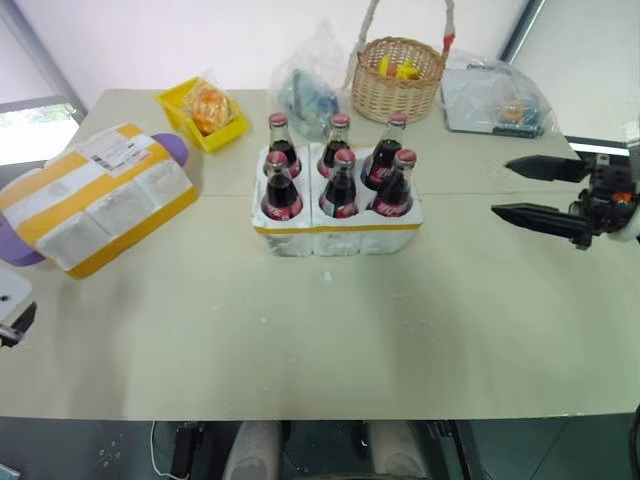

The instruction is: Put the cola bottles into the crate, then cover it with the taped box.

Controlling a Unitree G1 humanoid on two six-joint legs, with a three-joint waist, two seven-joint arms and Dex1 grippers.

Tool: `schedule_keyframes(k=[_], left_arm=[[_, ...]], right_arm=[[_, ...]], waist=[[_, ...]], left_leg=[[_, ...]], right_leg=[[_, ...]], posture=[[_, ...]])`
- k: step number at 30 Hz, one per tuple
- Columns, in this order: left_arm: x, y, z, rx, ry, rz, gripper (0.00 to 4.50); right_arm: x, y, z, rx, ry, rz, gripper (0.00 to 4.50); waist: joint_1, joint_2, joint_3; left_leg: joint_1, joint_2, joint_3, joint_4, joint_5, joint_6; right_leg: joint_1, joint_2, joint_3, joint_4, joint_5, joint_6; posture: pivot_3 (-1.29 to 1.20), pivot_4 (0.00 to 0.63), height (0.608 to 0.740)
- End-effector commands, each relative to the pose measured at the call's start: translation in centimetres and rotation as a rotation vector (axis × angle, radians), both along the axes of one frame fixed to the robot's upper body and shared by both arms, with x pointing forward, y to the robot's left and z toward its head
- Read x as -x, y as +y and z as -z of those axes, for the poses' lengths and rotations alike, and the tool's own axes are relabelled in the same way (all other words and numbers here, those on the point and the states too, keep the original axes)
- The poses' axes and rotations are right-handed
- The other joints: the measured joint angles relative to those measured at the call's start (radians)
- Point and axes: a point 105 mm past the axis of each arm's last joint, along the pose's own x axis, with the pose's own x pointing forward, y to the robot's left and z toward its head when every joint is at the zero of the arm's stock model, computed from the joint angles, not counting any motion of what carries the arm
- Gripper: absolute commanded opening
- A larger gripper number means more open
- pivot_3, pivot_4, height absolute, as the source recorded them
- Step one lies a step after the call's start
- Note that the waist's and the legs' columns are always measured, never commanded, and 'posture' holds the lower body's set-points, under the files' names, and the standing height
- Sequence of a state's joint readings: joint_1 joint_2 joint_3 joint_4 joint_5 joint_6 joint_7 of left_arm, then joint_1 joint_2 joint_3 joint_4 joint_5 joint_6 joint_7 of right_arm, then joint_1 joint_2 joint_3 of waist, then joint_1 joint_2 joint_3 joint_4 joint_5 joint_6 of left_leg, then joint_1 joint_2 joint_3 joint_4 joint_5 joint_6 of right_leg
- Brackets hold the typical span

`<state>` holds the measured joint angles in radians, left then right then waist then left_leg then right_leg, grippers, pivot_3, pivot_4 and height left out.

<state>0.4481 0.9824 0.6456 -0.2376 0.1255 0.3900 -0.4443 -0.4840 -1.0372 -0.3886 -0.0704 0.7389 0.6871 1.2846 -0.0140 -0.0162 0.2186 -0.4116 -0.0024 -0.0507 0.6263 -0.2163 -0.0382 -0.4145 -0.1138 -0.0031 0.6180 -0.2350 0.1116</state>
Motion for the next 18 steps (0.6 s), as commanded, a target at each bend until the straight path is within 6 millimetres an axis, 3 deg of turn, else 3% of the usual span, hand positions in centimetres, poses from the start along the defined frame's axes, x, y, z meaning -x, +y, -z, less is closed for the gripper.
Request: schedule_keyframes(k=[1, 7, 18], left_arm=[[-1.0, 1.2, -0.3, -0.117, -0.026, 0.001, 4.5], [-2.8, 2.4, 1.3, -0.217, 0.007, 0.035, 4.5], [-6.6, 4.7, 2.4, -0.317, 0.041, 0.077, 4.5]], right_arm=[[2.2, 2.2, -2.2, -0.039, -0.068, -0.11, 4.45], [3.9, 4.1, -2.5, -0.04, -0.06, -0.188, 4.45], [5.2, 5.2, -2.7, -0.015, -0.065, -0.246, 4.45]], waist=[[0.001, 0.0, 0.0], [0.003, -0.001, -0.001], [0.003, -0.002, -0.001]], left_leg=[[-0.001, 0.0, 0.0, 0.0, 0.0, 0.0], [-0.014, 0.0, 0.001, 0.002, 0.0, 0.0], [-0.013, -0.001, 0.002, 0.005, 0.001, 0.0]], right_leg=[[-0.001, 0.0, 0.0, 0.0, 0.0, 0.0], [-0.013, -0.001, 0.0, 0.001, 0.002, 0.0], [-0.012, 0.0, 0.0, 0.005, 0.004, 0.004]], posture=[[0.0, 0.15, 0.737], [0.0, 0.15, 0.737], [0.0, 0.15, 0.737]])
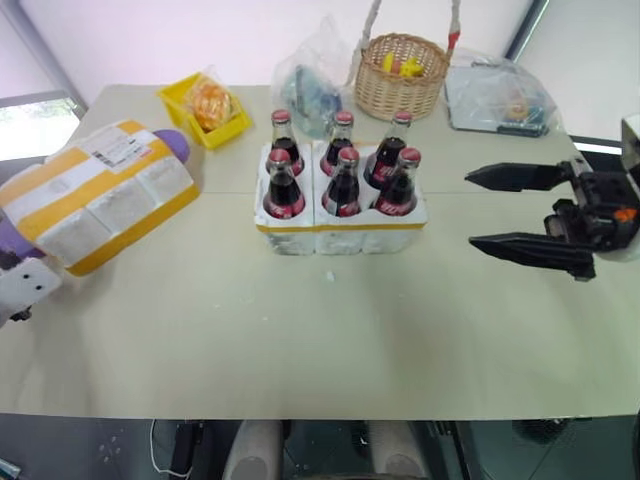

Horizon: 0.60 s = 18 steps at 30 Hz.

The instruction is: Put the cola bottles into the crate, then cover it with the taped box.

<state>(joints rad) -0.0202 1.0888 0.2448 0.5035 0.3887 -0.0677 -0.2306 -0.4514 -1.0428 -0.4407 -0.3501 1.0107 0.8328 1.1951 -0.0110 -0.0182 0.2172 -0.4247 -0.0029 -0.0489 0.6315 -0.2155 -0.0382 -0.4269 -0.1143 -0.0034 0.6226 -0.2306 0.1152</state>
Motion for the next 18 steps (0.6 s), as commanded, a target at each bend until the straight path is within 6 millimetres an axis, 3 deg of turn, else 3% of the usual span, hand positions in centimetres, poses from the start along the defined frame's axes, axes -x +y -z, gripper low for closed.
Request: schedule_keyframes(k=[1, 14, 17, 18], left_arm=[[-1.2, 0.5, -0.6, -0.064, -0.002, 0.022, 4.5], [-4.2, 1.3, -1.0, -0.092, -0.059, -0.028, 4.5], [-4.3, 1.6, -1.1, -0.053, -0.076, -0.053, 3.63], [-4.4, 1.6, -1.1, -0.047, -0.076, -0.055, 3.1]], right_arm=[[0.8, 0.3, -1.3, -0.004, -0.057, -0.024, 4.45], [0.4, 0.4, -1.5, -0.018, -0.063, -0.001, 4.45], [0.4, 0.1, -1.6, -0.023, -0.062, 0.014, 4.5], [0.4, 0.0, -1.6, -0.025, -0.062, 0.017, 4.5]], waist=[[0.0, 0.0, 0.0], [0.0, -0.002, -0.001], [-0.001, -0.002, -0.001], [-0.002, -0.002, -0.001]], left_leg=[[0.0, 0.0, 0.0, 0.0, 0.0, 0.0], [0.002, 0.0, 0.001, 0.002, 0.001, 0.0], [0.001, 0.0, 0.001, 0.002, 0.001, 0.0], [0.001, 0.0, 0.001, 0.002, 0.001, 0.0]], right_leg=[[0.0, 0.0, 0.0, 0.001, 0.0, 0.0], [-0.001, 0.0, 0.0, 0.007, 0.003, 0.005], [-0.001, 0.0, 0.0, 0.007, 0.003, 0.006], [-0.001, 0.0, 0.0, 0.007, 0.003, 0.006]], posture=[[0.0, 0.15, 0.737], [0.0, 0.15, 0.737], [0.0, 0.15, 0.737], [0.0, 0.15, 0.737]])
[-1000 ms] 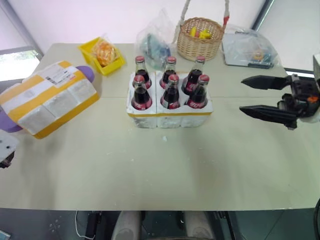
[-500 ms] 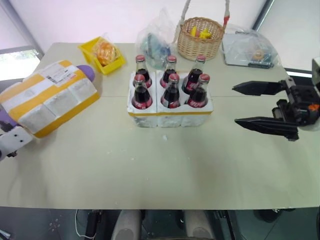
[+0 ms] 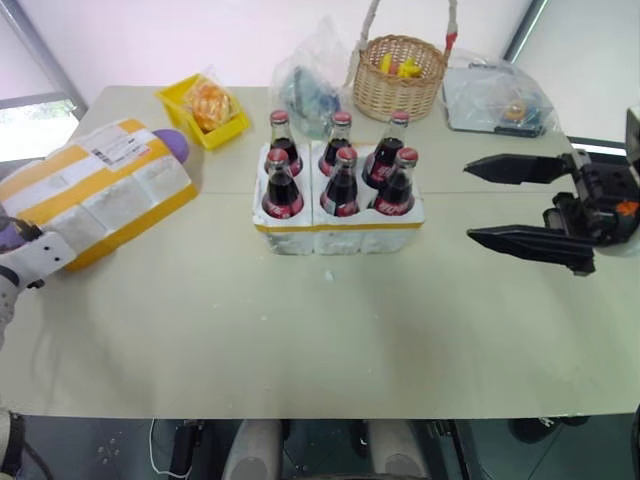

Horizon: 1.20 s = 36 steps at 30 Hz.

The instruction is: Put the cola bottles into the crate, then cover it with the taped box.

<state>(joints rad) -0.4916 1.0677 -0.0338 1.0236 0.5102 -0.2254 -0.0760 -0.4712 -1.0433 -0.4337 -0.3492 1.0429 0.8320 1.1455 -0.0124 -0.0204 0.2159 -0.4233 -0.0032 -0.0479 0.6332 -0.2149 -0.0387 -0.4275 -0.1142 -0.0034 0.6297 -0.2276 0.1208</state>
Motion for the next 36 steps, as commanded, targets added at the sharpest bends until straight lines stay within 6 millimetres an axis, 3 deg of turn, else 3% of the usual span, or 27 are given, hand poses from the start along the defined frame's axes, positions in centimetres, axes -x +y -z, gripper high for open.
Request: schedule_keyframes(k=[1, 3, 5, 10, 16, 22, 26, 32, 36], left_arm=[[0.0, 0.5, -0.7, 0.011, -0.03, -0.022, 2.62], [-0.2, 0.5, -0.9, 0.008, -0.03, -0.021, 1.51], [-0.5, 0.4, -1.3, 0.004, -0.034, -0.022, 0.71], [-1.1, 0.2, -2.9, -0.008, -0.053, 0.0, 0.71], [-2.0, -1.3, -9.0, -0.045, -0.166, 0.099, 0.71], [-3.5, -6.5, -15.9, -0.076, -0.272, 0.282, 0.71], [-4.4, -12.5, -21.0, -0.109, -0.348, 0.437, 0.71], [-5.3, -20.6, -21.7, -0.088, -0.28, 0.64, 0.71], [-5.3, -24.6, -21.5, -0.085, -0.221, 0.724, 0.71]], right_arm=[[0.5, -0.3, -1.1, -0.003, -0.049, 0.007, 4.5], [0.4, -0.3, -1.1, -0.006, -0.049, 0.011, 4.5], [0.4, -0.3, -1.0, -0.008, -0.051, 0.013, 4.5], [0.1, -0.5, -1.0, -0.014, -0.054, 0.034, 4.5], [-0.4, -1.2, -0.7, -0.004, -0.033, 0.07, 4.5], [-0.8, -2.2, 0.0, 0.004, -0.004, 0.114, 4.5], [-1.2, -2.6, 1.2, 0.015, 0.017, 0.142, 4.5], [-1.6, -2.9, 1.4, -0.011, 0.022, 0.158, 4.5], [-1.8, -2.8, 1.7, -0.021, 0.022, 0.163, 4.5]], waist=[[0.0, 0.0, 0.0], [0.001, 0.0, 0.0], [0.001, 0.0, 0.0], [0.001, -0.001, 0.0], [0.001, -0.003, -0.001], [0.006, -0.004, -0.002], [0.002, -0.004, -0.002], [-0.004, -0.004, -0.002], [-0.005, -0.004, -0.002]], left_leg=[[0.0, 0.0, 0.0, 0.0, 0.0, 0.0], [0.0, 0.0, 0.0, 0.0, 0.0, 0.0], [0.0, 0.0, 0.0, 0.001, 0.0, 0.0], [0.0, 0.0, 0.0, 0.001, 0.0, 0.0], [0.0, 0.0, 0.0, 0.001, 0.0, 0.0], [-0.001, 0.0, 0.0, 0.002, 0.0, 0.0], [-0.002, 0.0, 0.0, 0.002, 0.0, 0.0], [-0.001, 0.0, 0.0, 0.004, 0.0, 0.0], [-0.002, 0.0, -0.001, 0.006, 0.001, 0.0]], right_leg=[[0.0, 0.0, 0.0, 0.0, 0.0, 0.0], [0.0, 0.0, 0.0, 0.0, 0.0, 0.0], [0.0, 0.0, 0.0, 0.001, 0.0, 0.0], [0.0, 0.0, 0.0, 0.001, 0.0, 0.0], [0.0, 0.0, 0.0, 0.001, 0.0, 0.0], [0.0, 0.0, 0.0, 0.0, 0.0, 0.0], [0.0, 0.0, 0.0, 0.001, 0.0, 0.0], [0.001, 0.0, 0.0, 0.002, 0.0, 0.001], [0.001, 0.001, 0.0, 0.003, 0.0, 0.001]], posture=[[0.0, 0.15, 0.737], [0.0, 0.15, 0.737], [0.0, 0.15, 0.737], [0.0, 0.15, 0.737], [0.0, 0.15, 0.737], [0.0, 0.15, 0.737], [0.0, 0.15, 0.737], [0.0, 0.15, 0.737], [0.0, 0.15, 0.737]])
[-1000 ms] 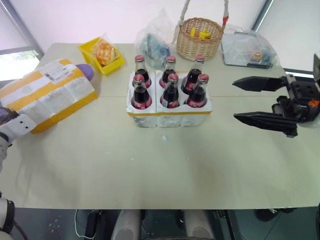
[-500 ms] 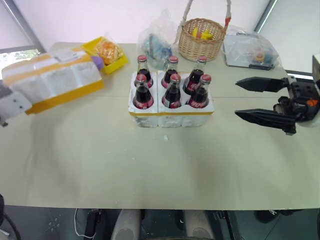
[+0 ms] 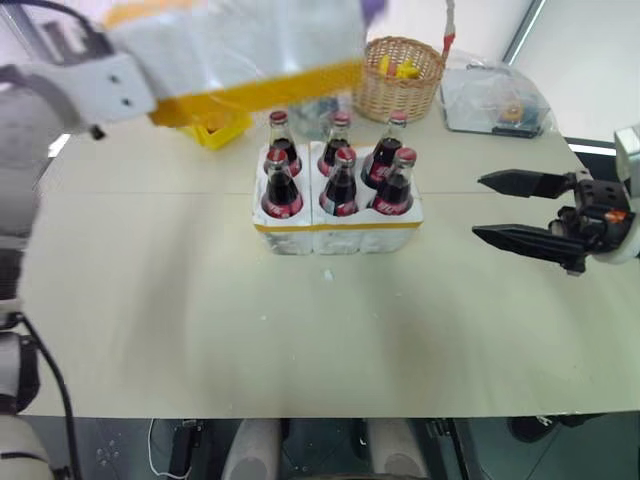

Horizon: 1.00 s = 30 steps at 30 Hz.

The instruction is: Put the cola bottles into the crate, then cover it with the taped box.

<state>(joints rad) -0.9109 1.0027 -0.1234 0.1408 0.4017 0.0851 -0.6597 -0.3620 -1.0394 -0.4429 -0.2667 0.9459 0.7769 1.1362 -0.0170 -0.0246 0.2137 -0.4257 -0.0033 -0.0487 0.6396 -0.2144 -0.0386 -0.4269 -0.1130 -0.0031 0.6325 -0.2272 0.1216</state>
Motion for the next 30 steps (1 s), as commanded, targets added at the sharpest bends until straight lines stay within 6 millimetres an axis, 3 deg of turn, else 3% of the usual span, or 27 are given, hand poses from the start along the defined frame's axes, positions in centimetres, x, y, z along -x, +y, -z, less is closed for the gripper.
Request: schedule_keyframes(k=[1, 6, 13, 19, 25, 28, 30], left_arm=[[1.2, -2.8, -1.8, -0.041, -0.003, 0.047, 0.71], [1.4, -6.3, -1.1, -0.077, 0.044, 0.115, 0.71], [2.1, -8.7, 1.1, -0.21, 0.093, 0.156, 0.71], [2.5, -8.1, 1.9, -0.339, 0.09, 0.1, 0.71], [2.8, -8.0, 3.9, -0.362, 0.126, 0.101, 0.71], [2.6, -7.8, 3.9, -0.362, 0.11, 0.097, 1.79], [2.7, -7.9, 4.1, -0.355, 0.11, 0.106, 2.84]], right_arm=[[0.1, -0.2, -0.7, -0.016, -0.052, 0.008, 4.5], [-0.1, -0.2, -0.6, -0.041, -0.06, 0.017, 4.5], [-0.4, -0.1, -0.6, -0.068, -0.075, 0.024, 4.5], [-0.5, 0.0, -0.3, -0.086, -0.081, 0.029, 4.5], [-0.9, 0.1, -0.2, -0.096, -0.086, 0.031, 4.5], [-1.1, 0.2, -0.2, -0.095, -0.087, 0.027, 4.5], [-1.1, 0.2, -0.3, -0.094, -0.088, 0.025, 4.5]], waist=[[-0.001, 0.0, 0.0], [0.004, 0.0, 0.0], [0.002, 0.0, 0.0], [0.002, 0.0, 0.0], [0.003, 0.0, 0.0], [0.003, 0.0, 0.0], [0.003, 0.0, 0.0]], left_leg=[[0.0, 0.0, 0.0, 0.001, 0.0, 0.0], [-0.001, 0.0, -0.001, 0.004, -0.001, 0.001], [-0.001, 0.0, -0.001, 0.006, -0.001, 0.001], [-0.001, 0.0, -0.002, 0.006, -0.001, 0.002], [-0.001, 0.0, -0.002, 0.007, -0.001, 0.002], [-0.001, 0.0, -0.002, 0.007, -0.001, 0.002], [-0.001, 0.0, -0.002, 0.007, -0.001, 0.002]], right_leg=[[0.0, 0.0, 0.0, 0.0, 0.0, 0.0], [0.001, 0.0, 0.0, 0.0, 0.0, 0.0], [0.002, 0.001, 0.001, 0.0, 0.001, 0.002], [0.002, 0.001, 0.001, 0.0, 0.001, 0.002], [0.003, 0.001, 0.001, 0.0, 0.001, 0.002], [0.003, 0.001, 0.001, 0.0, 0.001, 0.002], [0.003, 0.001, 0.001, 0.0, 0.001, 0.002]], posture=[[0.0, 0.15, 0.737], [0.0, 0.15, 0.737], [0.0, 0.15, 0.737], [0.0, 0.15, 0.737], [0.0, 0.15, 0.737], [0.0, 0.15, 0.737], [0.0, 0.15, 0.737]])
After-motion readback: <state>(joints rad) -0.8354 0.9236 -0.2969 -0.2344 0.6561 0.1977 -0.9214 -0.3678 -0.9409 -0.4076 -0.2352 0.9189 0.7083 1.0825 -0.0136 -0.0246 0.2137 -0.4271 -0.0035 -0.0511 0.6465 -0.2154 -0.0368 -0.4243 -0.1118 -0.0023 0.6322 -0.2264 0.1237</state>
